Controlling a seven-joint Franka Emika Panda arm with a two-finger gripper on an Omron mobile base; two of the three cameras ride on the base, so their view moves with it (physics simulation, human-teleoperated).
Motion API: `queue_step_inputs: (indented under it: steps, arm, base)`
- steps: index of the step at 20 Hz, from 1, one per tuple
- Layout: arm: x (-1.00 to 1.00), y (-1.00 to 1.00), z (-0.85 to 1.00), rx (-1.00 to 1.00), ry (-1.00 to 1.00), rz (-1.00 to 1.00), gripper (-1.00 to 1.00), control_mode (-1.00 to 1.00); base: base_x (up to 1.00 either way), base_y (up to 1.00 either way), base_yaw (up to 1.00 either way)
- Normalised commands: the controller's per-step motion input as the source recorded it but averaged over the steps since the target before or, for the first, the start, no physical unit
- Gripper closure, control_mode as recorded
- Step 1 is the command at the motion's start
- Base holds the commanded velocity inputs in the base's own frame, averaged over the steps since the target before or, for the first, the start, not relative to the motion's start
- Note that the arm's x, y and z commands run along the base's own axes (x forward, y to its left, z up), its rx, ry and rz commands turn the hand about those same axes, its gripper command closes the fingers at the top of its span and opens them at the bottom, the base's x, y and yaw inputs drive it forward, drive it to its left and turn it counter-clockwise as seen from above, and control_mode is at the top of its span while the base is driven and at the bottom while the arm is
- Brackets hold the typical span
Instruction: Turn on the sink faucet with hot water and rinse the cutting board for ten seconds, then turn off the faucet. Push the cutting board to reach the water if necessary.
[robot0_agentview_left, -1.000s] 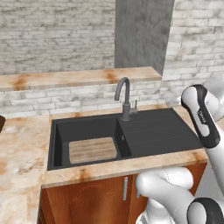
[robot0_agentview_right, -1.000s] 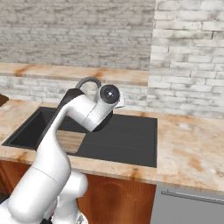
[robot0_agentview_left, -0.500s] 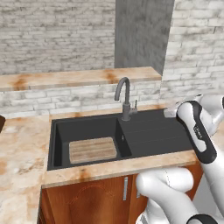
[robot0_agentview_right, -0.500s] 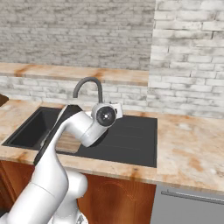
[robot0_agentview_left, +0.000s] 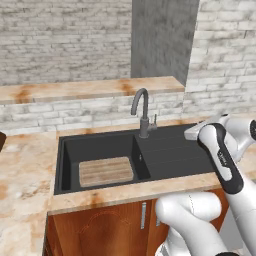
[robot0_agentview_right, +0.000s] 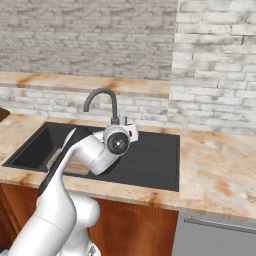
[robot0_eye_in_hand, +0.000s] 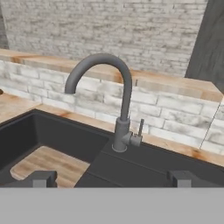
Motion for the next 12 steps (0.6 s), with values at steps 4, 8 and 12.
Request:
queue_step_inputs:
  steps: [4, 8, 12]
  arm:
    - [0.01, 0.0, -0.09, 0.0, 0.0, 0.0, -1.0, -1.0]
    - [0.0, 0.0, -0.08, 0.0, 0.0, 0.0, -1.0, -1.0]
    - [0.07, 0.0, -0.05, 0.0, 0.0, 0.0, -1.0, -1.0]
  base:
    - [0.0, 0.0, 0.0]
    - [0.0, 0.0, 0.0]
    - [0.0, 0.0, 0.0]
